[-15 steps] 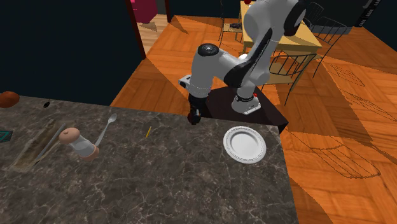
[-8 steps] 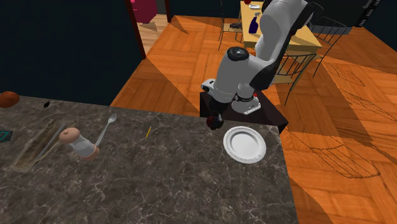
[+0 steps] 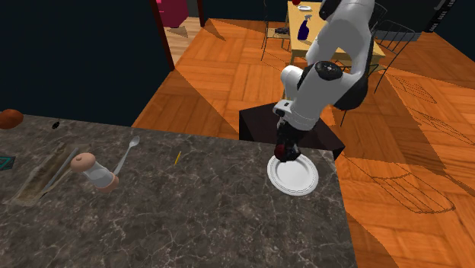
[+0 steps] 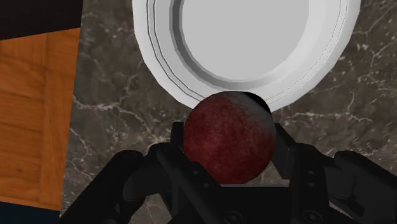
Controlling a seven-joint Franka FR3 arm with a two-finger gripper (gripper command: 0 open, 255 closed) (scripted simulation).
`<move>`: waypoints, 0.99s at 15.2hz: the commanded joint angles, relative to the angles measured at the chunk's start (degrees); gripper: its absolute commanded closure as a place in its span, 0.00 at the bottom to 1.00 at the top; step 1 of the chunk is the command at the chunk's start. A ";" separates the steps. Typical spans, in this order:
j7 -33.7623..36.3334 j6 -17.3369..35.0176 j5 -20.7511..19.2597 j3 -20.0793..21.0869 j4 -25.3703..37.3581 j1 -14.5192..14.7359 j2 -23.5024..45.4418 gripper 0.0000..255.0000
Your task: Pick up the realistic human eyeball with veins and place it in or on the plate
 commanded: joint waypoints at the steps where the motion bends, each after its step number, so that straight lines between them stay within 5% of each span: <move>1: 2.71 -0.23 0.78 2.10 0.06 1.06 -0.29 1.00; 4: 6.79 -1.31 1.81 5.29 1.07 2.53 -0.62 1.00; 15: 8.77 7.96 1.27 8.86 -4.63 1.45 3.14 1.00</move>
